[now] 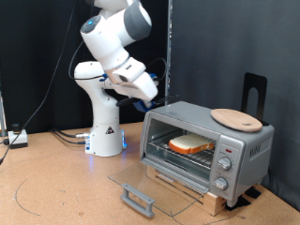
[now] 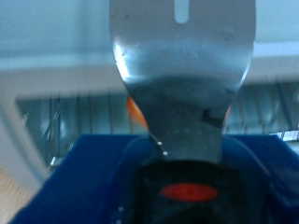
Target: Make a piece of toast with the oven
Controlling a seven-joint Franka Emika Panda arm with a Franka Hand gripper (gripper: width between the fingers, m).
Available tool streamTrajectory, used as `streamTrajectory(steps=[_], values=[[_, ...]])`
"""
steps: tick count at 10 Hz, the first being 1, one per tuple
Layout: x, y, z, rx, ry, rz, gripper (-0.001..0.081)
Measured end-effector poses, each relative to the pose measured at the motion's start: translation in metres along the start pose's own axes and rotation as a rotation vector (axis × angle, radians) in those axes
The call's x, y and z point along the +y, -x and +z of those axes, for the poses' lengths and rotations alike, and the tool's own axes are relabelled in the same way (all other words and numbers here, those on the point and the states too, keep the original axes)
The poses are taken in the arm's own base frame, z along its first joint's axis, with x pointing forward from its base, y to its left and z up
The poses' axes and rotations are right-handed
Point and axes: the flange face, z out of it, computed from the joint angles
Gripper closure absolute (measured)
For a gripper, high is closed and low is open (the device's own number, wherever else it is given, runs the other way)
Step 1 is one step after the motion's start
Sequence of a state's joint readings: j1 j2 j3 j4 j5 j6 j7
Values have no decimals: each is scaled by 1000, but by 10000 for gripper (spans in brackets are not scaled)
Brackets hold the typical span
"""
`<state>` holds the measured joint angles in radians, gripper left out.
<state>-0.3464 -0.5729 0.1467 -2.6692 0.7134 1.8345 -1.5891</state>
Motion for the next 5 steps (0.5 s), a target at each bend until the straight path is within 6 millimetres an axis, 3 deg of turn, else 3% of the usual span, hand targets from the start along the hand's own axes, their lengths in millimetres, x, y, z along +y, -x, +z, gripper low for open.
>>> streamTrajectory(steps=[5], values=[[-41,-55,36,-50,-80,-57,409]])
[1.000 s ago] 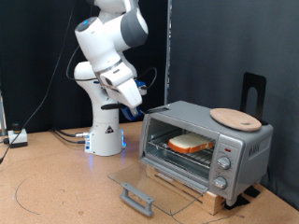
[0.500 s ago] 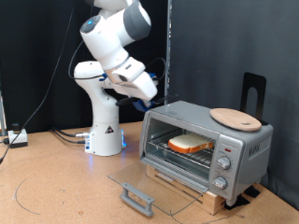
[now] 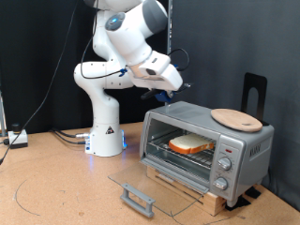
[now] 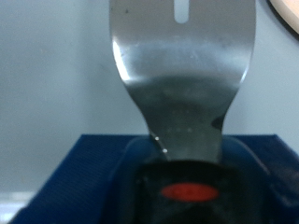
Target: Make a piece of toast with the oven
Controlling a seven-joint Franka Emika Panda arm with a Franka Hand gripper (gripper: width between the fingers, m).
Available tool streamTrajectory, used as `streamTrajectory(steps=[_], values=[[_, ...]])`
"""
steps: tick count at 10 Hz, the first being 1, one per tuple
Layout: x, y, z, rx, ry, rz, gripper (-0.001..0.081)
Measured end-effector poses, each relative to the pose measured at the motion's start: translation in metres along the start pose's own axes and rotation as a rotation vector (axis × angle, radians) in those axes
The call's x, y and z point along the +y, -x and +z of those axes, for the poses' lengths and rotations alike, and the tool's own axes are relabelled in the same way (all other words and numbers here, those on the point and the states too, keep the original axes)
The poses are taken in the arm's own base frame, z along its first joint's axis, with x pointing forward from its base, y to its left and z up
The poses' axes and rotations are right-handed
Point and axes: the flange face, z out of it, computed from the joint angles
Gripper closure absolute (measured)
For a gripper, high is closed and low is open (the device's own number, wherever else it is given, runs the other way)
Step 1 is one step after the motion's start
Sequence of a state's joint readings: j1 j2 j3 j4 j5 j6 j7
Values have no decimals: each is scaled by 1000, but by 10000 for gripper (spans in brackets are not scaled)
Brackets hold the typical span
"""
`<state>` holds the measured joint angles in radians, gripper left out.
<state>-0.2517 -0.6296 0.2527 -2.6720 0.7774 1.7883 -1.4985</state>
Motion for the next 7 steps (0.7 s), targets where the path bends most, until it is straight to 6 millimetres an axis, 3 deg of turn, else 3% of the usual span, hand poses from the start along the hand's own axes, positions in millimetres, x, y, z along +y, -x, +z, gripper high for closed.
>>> streamTrajectory(steps=[4,7], values=[[-28,-34,47,-82,-22,16,409],[-45,-45,94,-139,34,39,409]])
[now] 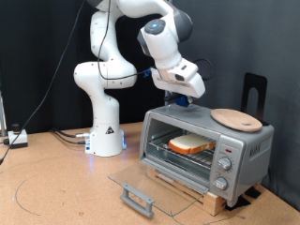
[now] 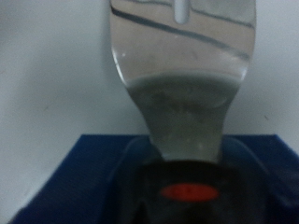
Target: Make a piece of toast with the oven
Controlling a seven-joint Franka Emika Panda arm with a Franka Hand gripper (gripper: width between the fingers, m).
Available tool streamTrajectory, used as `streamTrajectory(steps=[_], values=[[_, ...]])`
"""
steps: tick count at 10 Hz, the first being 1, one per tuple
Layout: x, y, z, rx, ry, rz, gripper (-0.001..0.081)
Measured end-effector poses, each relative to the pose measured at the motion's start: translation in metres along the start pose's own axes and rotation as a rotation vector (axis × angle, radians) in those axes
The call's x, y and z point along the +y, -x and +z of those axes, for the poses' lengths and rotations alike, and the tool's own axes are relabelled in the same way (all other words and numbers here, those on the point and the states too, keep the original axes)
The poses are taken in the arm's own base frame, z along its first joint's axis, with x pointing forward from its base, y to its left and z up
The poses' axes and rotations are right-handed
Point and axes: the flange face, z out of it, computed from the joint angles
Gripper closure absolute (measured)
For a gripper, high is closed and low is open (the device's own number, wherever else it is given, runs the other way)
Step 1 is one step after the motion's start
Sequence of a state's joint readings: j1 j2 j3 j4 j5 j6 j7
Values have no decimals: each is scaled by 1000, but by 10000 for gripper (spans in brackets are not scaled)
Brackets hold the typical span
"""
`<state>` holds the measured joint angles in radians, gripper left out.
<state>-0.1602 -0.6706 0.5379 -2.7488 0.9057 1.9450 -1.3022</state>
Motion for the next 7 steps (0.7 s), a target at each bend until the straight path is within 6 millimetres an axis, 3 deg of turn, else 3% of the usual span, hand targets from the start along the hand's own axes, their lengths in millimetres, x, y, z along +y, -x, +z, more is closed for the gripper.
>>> streamTrajectory(steps=[3,4,5,6,7], values=[[-10,-8,24,15,48,-4,398],[-11,-9,28,19,65,-5,219],[-11,-10,30,29,78,-6,219],[-11,-11,29,40,83,-10,58],[-11,-12,29,46,84,-12,15]])
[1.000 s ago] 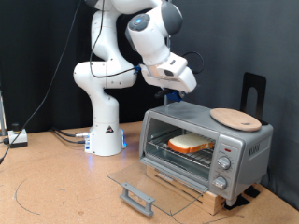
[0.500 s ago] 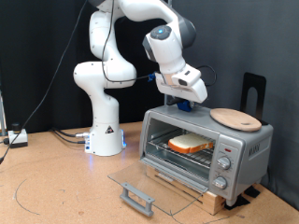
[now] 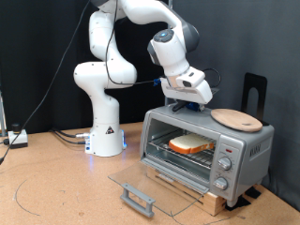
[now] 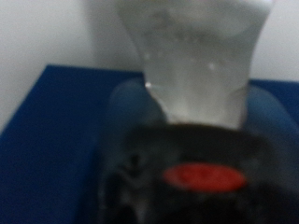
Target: Make a piece of toast with the oven
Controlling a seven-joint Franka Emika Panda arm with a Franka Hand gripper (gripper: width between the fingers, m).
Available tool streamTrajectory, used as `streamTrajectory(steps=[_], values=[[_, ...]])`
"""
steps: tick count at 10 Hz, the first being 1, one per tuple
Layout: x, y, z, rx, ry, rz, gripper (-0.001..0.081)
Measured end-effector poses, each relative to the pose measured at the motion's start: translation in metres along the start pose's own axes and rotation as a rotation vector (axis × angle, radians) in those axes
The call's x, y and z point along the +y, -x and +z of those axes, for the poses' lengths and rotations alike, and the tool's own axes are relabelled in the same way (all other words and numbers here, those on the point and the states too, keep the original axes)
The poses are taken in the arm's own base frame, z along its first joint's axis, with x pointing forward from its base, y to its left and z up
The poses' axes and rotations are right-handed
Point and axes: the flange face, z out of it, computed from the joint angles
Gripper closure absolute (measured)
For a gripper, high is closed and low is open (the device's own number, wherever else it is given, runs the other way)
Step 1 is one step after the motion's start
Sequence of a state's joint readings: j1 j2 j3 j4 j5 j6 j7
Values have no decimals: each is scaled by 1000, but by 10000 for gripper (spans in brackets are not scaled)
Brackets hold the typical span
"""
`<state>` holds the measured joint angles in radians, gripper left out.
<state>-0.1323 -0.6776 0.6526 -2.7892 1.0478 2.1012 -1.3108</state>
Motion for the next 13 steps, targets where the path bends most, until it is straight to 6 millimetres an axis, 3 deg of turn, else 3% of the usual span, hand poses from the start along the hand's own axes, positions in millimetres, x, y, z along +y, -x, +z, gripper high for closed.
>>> streamTrajectory(steps=[3,10,13], values=[[0,-2,-8,37,9,-10,-1],[-1,4,-70,160,-5,-37,-3],[-4,7,-78,144,-17,-53,-3]])
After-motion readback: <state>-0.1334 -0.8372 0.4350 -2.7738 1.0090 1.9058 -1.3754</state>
